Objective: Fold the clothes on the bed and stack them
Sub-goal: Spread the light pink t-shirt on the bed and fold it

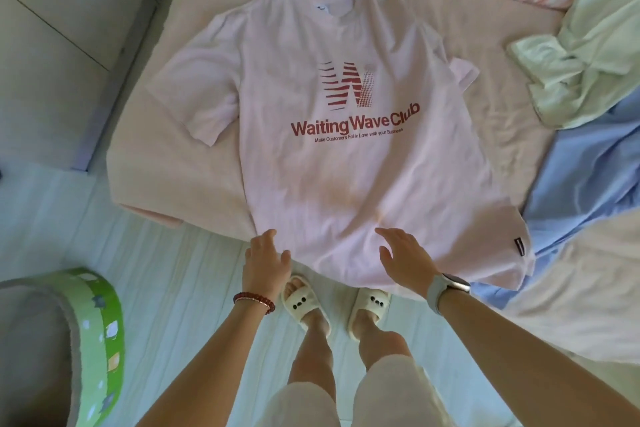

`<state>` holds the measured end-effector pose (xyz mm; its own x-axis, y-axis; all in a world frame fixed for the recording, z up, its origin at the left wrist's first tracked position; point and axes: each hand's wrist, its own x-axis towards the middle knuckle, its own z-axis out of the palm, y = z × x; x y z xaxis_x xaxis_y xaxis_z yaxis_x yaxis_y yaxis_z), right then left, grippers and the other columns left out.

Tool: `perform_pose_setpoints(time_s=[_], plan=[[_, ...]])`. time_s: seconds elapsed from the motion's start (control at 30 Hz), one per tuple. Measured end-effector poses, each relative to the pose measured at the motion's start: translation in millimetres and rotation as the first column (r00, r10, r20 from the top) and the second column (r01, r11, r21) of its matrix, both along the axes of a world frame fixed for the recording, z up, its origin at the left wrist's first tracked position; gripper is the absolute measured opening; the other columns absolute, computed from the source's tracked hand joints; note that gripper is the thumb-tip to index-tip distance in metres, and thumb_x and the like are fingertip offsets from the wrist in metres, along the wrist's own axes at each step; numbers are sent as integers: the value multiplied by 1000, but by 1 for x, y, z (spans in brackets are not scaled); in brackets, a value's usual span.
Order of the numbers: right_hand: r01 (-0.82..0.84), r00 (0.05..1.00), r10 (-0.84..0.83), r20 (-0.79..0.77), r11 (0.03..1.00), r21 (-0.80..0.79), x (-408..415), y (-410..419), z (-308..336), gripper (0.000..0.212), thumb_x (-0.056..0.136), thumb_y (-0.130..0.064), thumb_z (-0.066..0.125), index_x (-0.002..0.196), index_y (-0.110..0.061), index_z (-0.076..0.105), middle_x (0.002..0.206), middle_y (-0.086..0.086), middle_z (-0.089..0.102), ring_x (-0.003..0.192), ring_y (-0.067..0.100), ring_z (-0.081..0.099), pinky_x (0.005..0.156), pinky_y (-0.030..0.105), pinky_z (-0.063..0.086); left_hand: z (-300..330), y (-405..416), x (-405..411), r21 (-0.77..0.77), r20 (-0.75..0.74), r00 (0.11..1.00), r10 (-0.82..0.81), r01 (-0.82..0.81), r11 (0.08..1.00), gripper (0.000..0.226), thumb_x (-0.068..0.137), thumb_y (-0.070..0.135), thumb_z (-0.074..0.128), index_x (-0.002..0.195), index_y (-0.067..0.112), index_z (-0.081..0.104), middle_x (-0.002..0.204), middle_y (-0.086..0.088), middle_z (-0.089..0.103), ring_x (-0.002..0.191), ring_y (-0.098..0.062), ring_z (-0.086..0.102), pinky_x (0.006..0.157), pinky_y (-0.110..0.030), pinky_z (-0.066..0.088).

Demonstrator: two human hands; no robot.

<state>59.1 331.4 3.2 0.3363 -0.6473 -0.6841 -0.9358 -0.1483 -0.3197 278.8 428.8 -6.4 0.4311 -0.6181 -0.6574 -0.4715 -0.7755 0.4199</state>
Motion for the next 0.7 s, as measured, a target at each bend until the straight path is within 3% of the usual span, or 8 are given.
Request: perform_pose_setpoints(time_s=[0.27, 0.37, 0.47, 0.57, 0.7], plan=[[361, 929, -341, 145, 921, -145, -45, -89, 19, 43, 97, -16, 38, 141, -13, 35, 141, 10, 39, 128, 26, 41, 103, 37, 36, 23, -118, -27, -144, 40, 974, -221, 224, 964, 47, 93, 20, 49, 138, 12, 36, 141, -12, 36, 128, -29, 37, 102, -37, 35], [589, 801, -537, 264, 785, -193, -59, -146, 19, 39, 96, -13, 38, 135, -9, 42, 134, 13, 48, 120, 29, 49, 99, 35, 38, 28, -173, -42, -212, 54, 961, -271, 276, 937, 47, 92, 21, 50, 137, 11, 37, 141, -11, 37, 129, -28, 36, 104, -38, 34], [780, 615, -718, 326, 616, -114, -67, -211, 11, 38, 96, -15, 38, 134, -9, 44, 130, 14, 52, 114, 32, 52, 96, 37, 42, 28, -235, -58, -301, 77, 939, -336, 343, 890, 45, 92, 19, 51, 134, 8, 39, 136, -11, 43, 128, -24, 37, 107, -37, 33], [820, 544, -758, 361, 571, -38, -69, -276, -10, 42, 96, -20, 42, 137, -9, 39, 129, 12, 53, 114, 30, 53, 96, 37, 44, 22, -303, -73, -341, 107, 918, -381, 394, 854, 44, 93, 18, 50, 135, 6, 40, 137, -12, 42, 130, -24, 35, 107, -35, 29], [785, 569, -749, 339, 618, 47, -61, -352, -44, 59, 91, -25, 47, 143, -8, 26, 136, 13, 41, 120, 33, 47, 100, 46, 41, 5, -387, -84, -359, 247, 858, -451, 513, 780, 42, 93, 16, 49, 133, 4, 43, 136, -15, 42, 128, -28, 36, 106, -33, 27]])
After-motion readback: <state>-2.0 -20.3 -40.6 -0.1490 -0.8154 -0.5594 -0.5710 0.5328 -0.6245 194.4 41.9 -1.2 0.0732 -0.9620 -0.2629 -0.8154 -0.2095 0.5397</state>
